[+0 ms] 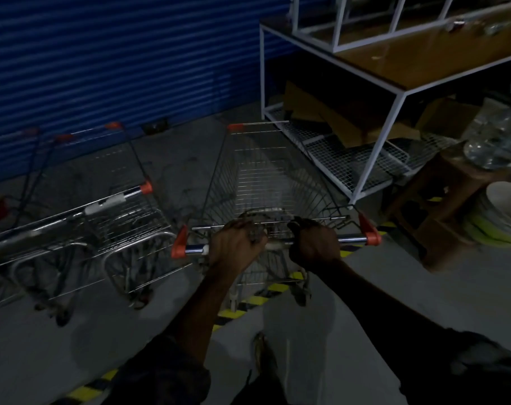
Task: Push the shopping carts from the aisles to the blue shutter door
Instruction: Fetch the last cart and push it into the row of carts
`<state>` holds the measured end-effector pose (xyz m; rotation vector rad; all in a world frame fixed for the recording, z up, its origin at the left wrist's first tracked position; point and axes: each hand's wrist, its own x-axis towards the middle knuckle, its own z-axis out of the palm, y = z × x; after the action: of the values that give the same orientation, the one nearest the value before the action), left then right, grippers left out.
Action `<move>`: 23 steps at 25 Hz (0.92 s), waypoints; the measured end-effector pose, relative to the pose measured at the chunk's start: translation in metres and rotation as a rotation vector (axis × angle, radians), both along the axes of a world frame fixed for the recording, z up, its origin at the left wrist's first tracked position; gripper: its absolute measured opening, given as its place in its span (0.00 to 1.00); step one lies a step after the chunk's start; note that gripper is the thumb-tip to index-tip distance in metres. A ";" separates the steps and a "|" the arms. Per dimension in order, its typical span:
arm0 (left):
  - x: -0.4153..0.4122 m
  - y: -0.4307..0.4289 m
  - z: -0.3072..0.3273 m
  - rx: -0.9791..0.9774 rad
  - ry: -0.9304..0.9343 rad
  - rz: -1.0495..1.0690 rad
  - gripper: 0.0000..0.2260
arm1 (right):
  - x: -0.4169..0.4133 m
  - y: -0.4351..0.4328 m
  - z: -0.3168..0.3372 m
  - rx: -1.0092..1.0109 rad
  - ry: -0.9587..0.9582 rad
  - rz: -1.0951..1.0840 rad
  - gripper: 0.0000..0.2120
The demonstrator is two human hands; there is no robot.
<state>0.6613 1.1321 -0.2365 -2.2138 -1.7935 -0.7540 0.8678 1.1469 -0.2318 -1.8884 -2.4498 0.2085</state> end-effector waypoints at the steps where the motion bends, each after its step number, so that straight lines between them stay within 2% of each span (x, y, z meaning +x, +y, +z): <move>1: 0.000 0.016 0.000 0.007 0.000 0.001 0.05 | 0.001 0.017 -0.004 0.016 0.007 0.001 0.25; 5: -0.004 0.086 -0.004 -0.135 0.011 0.080 0.12 | 0.000 0.084 -0.006 0.083 0.043 0.023 0.25; 9: -0.009 0.151 -0.014 -0.196 0.018 0.108 0.21 | -0.001 0.151 -0.002 0.121 0.064 0.077 0.18; 12: -0.010 0.189 -0.013 -0.196 0.008 0.102 0.24 | 0.001 0.199 0.001 0.029 0.032 0.106 0.20; 17: -0.009 0.244 -0.018 -0.192 0.000 0.172 0.23 | 0.000 0.270 0.001 0.052 0.061 0.198 0.25; 19: -0.010 0.261 -0.020 -0.194 -0.019 0.229 0.25 | -0.005 0.298 0.001 -0.030 0.058 0.195 0.22; 23: -0.018 0.286 -0.018 -0.192 -0.030 0.270 0.28 | -0.014 0.353 -0.017 0.010 -0.039 0.328 0.22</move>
<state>0.6431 1.4183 -0.2545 -2.0141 -2.2042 -0.5834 0.8537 1.4997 -0.2486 -1.4883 -2.7685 0.1698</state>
